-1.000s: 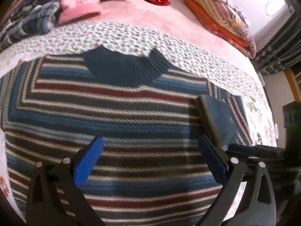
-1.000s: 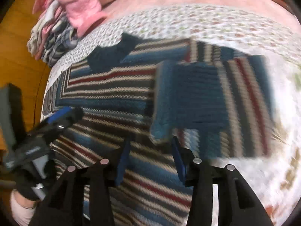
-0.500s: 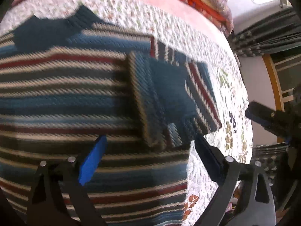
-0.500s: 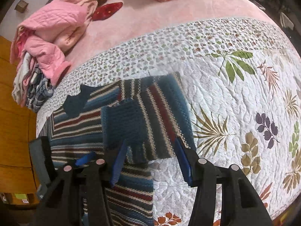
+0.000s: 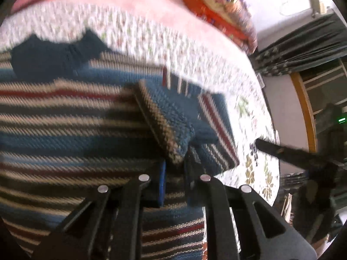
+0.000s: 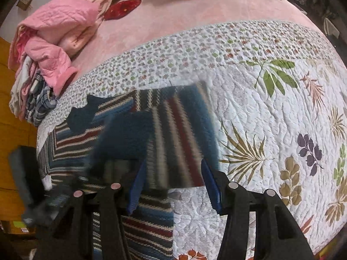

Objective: Fold small clothes

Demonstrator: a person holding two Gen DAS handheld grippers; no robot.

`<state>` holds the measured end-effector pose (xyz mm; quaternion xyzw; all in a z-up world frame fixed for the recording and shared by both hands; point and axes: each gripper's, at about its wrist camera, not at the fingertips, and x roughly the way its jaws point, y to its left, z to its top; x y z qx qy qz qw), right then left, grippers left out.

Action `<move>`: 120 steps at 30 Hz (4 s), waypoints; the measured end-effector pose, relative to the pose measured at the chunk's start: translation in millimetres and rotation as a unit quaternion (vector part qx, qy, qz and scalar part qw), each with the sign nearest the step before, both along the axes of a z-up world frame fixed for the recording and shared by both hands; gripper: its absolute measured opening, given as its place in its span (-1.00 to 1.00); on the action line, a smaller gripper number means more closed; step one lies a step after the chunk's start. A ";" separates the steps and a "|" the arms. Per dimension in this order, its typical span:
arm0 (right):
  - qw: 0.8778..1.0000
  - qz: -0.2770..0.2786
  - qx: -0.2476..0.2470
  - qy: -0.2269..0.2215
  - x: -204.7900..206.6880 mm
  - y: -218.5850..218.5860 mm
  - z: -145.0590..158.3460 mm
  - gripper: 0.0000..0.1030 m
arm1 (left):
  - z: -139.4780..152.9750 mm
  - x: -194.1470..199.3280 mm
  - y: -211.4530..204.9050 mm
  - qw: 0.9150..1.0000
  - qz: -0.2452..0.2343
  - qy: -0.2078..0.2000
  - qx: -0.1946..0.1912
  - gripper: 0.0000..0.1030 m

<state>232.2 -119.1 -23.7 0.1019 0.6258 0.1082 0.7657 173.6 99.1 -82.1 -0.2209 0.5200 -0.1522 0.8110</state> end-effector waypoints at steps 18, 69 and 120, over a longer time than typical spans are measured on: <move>0.997 0.031 -0.038 0.061 -7.7 46.9 -91.7 -0.01 | -3.4 -15.9 107.5 0.997 0.049 0.019 0.060 -0.69; 0.999 0.036 0.009 -0.002 4.6 58.8 -48.4 0.04 | 40.8 -68.6 246.9 0.956 0.272 -0.043 0.098 -0.11; 0.989 0.142 0.018 -0.037 -44.0 128.7 -47.4 0.47 | -19.6 -250.8 577.4 0.832 0.548 0.018 -0.086 0.29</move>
